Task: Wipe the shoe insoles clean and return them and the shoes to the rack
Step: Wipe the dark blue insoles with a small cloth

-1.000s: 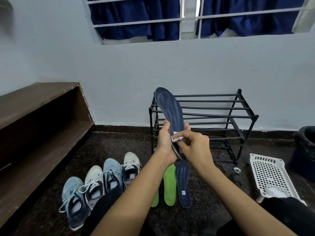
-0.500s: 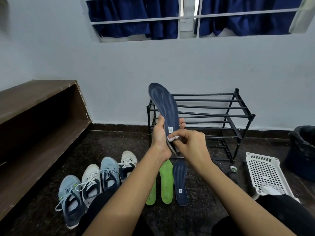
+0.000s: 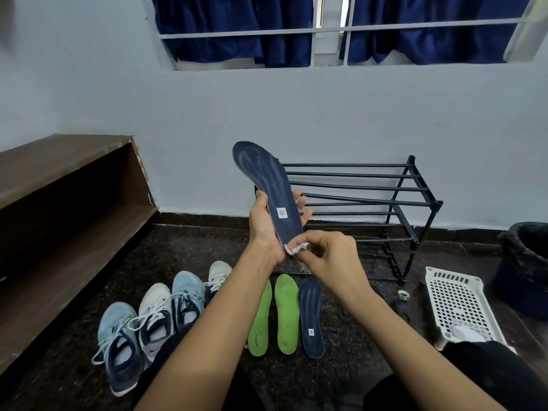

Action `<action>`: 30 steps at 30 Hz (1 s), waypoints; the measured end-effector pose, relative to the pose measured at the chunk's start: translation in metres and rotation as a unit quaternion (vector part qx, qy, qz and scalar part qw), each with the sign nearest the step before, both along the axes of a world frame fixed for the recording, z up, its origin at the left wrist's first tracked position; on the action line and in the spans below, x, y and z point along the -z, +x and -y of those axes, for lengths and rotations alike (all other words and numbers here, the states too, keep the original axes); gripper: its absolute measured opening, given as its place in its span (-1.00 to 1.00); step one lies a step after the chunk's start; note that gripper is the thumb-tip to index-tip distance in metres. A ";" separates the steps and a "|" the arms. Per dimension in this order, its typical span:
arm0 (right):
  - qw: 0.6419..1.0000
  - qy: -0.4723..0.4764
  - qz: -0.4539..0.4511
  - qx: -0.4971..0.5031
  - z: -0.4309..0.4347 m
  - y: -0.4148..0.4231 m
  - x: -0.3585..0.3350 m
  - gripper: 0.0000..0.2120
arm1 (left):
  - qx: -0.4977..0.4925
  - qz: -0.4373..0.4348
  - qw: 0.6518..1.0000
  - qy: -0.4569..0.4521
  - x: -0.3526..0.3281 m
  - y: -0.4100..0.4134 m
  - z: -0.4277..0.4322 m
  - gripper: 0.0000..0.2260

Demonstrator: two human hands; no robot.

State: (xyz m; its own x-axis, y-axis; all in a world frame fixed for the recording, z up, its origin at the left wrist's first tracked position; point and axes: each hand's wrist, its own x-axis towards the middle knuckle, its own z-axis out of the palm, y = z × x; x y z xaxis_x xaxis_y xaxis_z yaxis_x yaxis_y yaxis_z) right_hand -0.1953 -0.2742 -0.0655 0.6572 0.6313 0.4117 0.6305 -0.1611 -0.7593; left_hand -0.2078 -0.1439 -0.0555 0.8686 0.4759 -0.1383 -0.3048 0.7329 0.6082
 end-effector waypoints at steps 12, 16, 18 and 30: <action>0.999 0.049 0.002 0.023 -0.008 0.003 -0.006 -0.77 | 0.054 -0.042 0.997 0.018 -0.001 -0.004 0.016 -0.39; 1.000 0.015 -0.016 -0.017 0.000 -0.002 -0.008 -0.81 | 0.021 -0.002 1.000 0.008 -0.005 -0.006 0.004 -0.44; 1.000 0.005 -0.006 -0.014 0.000 -0.001 -0.007 -0.82 | 0.015 0.001 1.000 0.005 -0.006 -0.006 0.002 -0.46; 0.960 -0.048 0.238 0.139 -0.015 0.016 0.005 -0.83 | 0.054 -0.076 0.995 0.027 0.003 -0.002 0.027 -0.38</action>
State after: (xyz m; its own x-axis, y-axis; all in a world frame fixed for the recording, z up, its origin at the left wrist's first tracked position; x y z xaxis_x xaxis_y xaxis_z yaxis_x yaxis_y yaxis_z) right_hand -0.1796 -0.2596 -0.0707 0.5577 0.5090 0.6557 0.8248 -0.4290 -0.3684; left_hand -0.2096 -0.1708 -0.0588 0.8855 0.3923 -0.2491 -0.1276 0.7206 0.6815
